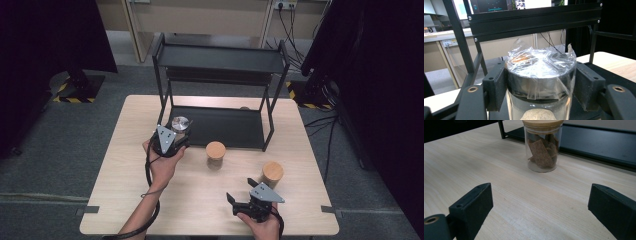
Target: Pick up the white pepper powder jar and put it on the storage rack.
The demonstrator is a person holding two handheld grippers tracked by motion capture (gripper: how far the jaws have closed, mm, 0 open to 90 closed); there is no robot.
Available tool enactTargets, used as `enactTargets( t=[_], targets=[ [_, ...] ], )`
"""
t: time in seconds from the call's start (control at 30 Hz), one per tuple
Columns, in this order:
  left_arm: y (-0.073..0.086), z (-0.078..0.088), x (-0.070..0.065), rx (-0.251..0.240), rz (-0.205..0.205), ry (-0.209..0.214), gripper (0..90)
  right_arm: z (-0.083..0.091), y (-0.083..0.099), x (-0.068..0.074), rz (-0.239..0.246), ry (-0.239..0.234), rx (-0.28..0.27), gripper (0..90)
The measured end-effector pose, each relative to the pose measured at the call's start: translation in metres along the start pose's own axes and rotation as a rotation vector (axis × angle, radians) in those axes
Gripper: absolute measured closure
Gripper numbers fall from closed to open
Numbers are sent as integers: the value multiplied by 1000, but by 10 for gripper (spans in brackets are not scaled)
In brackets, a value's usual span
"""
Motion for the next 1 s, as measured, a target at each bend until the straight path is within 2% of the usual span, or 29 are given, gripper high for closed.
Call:
enactTargets(
  t=[0.37,1.0],
  targets=[
    [1,-13,-4,16,0,-7,345,0,0,0,1,-1,-1,63],
    [3,-32,-2,47,-3,-21,345,0,0,0,-1,-2,-2,63]
  ],
)
Point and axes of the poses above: each handheld gripper's, and its own axes: z roughly backward along the jaws, y roughly out of its underside, x roughly to its left, the point moved 4 cm from there along -z, roughly forward along the jaws, and after that the axes turned 9 degrees about x, right-handed, at the moved point
